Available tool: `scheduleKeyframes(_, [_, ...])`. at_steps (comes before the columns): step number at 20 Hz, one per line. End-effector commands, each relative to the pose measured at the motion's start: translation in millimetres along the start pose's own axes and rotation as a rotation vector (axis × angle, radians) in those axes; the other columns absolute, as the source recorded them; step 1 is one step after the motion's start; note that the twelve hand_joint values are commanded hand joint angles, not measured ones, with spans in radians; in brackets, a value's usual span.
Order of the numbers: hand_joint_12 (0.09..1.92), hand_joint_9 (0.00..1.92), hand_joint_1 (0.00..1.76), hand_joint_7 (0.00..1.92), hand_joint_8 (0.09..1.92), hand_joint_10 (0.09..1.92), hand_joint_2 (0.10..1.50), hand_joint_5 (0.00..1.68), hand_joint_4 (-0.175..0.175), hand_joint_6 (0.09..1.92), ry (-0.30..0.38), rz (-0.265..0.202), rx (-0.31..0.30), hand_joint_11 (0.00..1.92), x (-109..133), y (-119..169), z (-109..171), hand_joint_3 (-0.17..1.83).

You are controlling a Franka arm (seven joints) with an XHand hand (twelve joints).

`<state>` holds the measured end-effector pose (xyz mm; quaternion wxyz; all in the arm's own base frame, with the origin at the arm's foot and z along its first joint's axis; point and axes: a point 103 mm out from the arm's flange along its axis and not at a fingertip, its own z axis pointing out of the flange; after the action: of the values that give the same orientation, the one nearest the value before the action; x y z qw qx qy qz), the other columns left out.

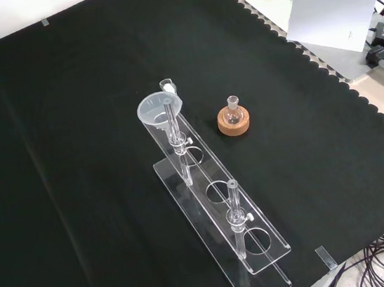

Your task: Pick up the funnel from the transparent funnel stand.

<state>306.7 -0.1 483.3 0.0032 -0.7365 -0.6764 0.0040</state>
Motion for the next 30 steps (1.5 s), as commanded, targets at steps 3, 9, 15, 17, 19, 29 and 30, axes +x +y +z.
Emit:
scheduleKeyframes(3, [0.55, 0.0, 0.36, 0.02, 0.5, 0.33, 0.58, 0.0, 0.037, 0.09, -0.007, -0.03, 0.022, 0.0, 7, 4, 3, 0.29])
scheduleKeyframes(9, [0.48, 0.0, 0.35, 0.02, 0.49, 0.3, 0.63, 0.0, 0.032, 0.09, 0.013, -0.062, 0.022, 0.0, 16, 13, 5, 0.18])
scheduleKeyframes(15, [0.48, 0.0, 0.4, 0.03, 0.5, 0.32, 0.63, 0.01, 0.026, 0.09, 0.008, -0.098, 0.058, 0.0, 28, 36, 12, 0.15])
scheduleKeyframes(17, [0.49, 0.0, 0.4, 0.03, 0.5, 0.33, 0.63, 0.02, 0.027, 0.09, 0.007, -0.111, 0.071, 0.0, 33, 47, 15, 0.14])
scheduleKeyframes(19, [0.5, 0.0, 0.41, 0.04, 0.5, 0.34, 0.63, 0.02, 0.027, 0.09, -0.004, -0.126, 0.094, 0.0, 39, 57, 19, 0.13])
scheduleKeyframes(29, [0.58, 0.0, 0.44, 0.08, 0.52, 0.43, 0.64, 0.05, 0.02, 0.09, -0.006, -0.184, 0.137, 0.0, 60, 103, 39, 0.08])
scheduleKeyframes(30, [0.58, 0.0, 0.44, 0.13, 0.53, 0.48, 0.65, 0.1, 0.019, 0.09, -0.012, -0.19, 0.141, 0.0, 62, 107, 40, 0.08])
